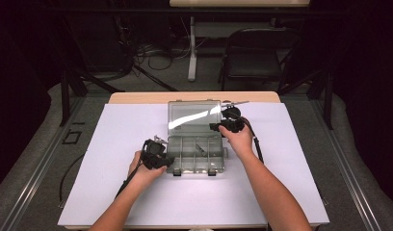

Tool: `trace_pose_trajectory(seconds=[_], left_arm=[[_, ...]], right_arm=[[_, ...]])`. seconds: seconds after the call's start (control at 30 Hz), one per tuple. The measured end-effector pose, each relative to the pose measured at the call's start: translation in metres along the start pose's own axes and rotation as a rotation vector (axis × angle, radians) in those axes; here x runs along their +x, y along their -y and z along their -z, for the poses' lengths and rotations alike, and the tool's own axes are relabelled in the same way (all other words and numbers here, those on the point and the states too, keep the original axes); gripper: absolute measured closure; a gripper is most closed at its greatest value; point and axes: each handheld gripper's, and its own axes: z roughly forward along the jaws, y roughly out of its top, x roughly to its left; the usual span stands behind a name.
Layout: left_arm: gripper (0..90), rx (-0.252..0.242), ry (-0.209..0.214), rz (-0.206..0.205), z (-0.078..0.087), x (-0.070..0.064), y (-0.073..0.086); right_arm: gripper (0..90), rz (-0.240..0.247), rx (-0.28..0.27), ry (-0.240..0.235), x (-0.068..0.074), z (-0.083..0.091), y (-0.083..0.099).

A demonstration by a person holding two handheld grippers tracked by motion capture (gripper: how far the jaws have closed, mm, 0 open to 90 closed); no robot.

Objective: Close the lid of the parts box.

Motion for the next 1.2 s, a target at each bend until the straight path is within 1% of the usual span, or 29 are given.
trace_pose_trajectory(seconds=[0.03,0.07,0.1,0.13,0.17,0.23,0.27,0.3,0.33,0.37,0.4,0.47,0.5,0.57,0.6,0.63,0.67,0.77,1.0,1.07,1.1,1.17,1.2], left_arm=[[62.0,0.000,-0.001,0.000,0.000,0.000,0.000],[62.0,0.000,-0.001,0.000,0.000,0.000,0.000],[62.0,-0.001,-0.001,0.001,0.000,0.000,0.000],[62.0,0.000,-0.001,0.002,0.000,0.000,0.000],[62.0,0.000,-0.001,0.002,0.000,0.000,0.000],[62.0,-0.001,-0.001,0.003,0.000,0.000,0.000],[62.0,-0.001,-0.001,0.003,0.000,0.000,0.000],[62.0,-0.001,-0.001,0.003,0.000,0.000,0.000],[62.0,-0.001,-0.001,0.003,0.000,0.000,0.000],[62.1,-0.001,-0.001,0.002,0.000,0.000,0.000],[62.0,-0.001,-0.001,0.002,0.000,0.000,0.000],[62.1,-0.001,-0.002,0.002,0.000,0.000,0.000],[62.0,-0.002,-0.002,0.003,0.000,0.000,0.000],[62.1,-0.002,-0.002,0.003,0.000,0.000,0.000],[62.1,-0.002,-0.001,0.003,0.000,0.000,0.000],[62.1,-0.001,-0.001,0.002,0.000,0.000,0.000],[62.1,-0.001,-0.001,0.002,0.000,0.000,0.000],[62.1,-0.003,-0.003,0.003,0.000,0.000,0.000],[62.1,-0.001,-0.001,0.003,0.000,0.000,0.000],[62.1,-0.002,-0.002,0.003,0.000,0.000,0.000],[62.1,-0.002,-0.002,0.003,0.000,0.000,0.000],[62.1,-0.002,-0.002,0.003,0.000,0.000,0.000],[62.1,-0.002,-0.002,0.003,0.000,0.000,0.000]], right_arm=[[45.9,0.006,0.027,0.008,0.000,0.003,-0.001],[45.9,0.006,0.027,0.008,0.000,0.003,-0.001],[50.5,0.008,0.001,0.008,-0.001,0.004,0.000],[50.5,0.008,0.001,0.008,-0.001,0.004,0.000],[54.5,0.006,-0.013,0.010,-0.002,0.006,0.001],[58.3,0.020,-0.018,0.018,-0.002,0.007,0.001],[58.3,0.020,-0.018,0.018,-0.002,0.007,0.001],[61.9,0.029,-0.013,0.029,-0.003,0.009,0.001],[61.9,0.029,-0.013,0.029,-0.003,0.009,0.001],[65.3,0.037,-0.032,0.032,-0.003,0.009,0.002],[66.9,0.039,-0.019,0.040,-0.003,0.010,0.002],[68.6,0.042,-0.020,0.044,-0.003,0.011,0.002],[72.0,0.051,-0.034,0.048,-0.004,0.011,0.003],[75.5,0.054,-0.041,0.057,-0.004,0.012,0.003],[75.5,0.054,-0.041,0.057,-0.004,0.012,0.003],[77.3,0.060,-0.040,0.061,-0.004,0.013,0.004],[80.4,0.058,-0.053,0.065,-0.004,0.013,0.004],[81.7,0.062,-0.060,0.068,-0.005,0.014,0.005],[82.7,0.072,-0.088,0.051,-0.007,0.016,0.009],[82.9,0.078,-0.115,0.049,-0.006,0.017,0.012],[82.9,0.078,-0.115,0.049,-0.006,0.017,0.012],[83.1,0.081,-0.133,0.048,-0.006,0.018,0.015],[83.2,0.086,-0.151,0.049,-0.005,0.019,0.018]])
